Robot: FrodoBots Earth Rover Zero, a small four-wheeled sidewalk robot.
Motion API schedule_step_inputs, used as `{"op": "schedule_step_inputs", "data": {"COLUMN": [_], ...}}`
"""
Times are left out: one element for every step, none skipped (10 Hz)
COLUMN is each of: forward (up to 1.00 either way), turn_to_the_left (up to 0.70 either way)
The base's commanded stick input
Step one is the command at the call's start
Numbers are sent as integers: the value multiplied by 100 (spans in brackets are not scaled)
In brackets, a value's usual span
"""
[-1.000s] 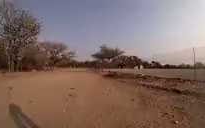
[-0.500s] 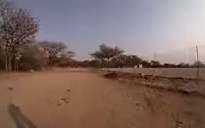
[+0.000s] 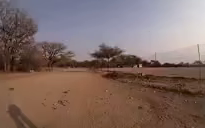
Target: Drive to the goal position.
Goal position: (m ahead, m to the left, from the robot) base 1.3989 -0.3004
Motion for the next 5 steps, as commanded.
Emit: {"op": "schedule_step_inputs", "data": {"forward": [70,70,70,70,70], "turn_to_the_left": [0,0,0,0,0]}}
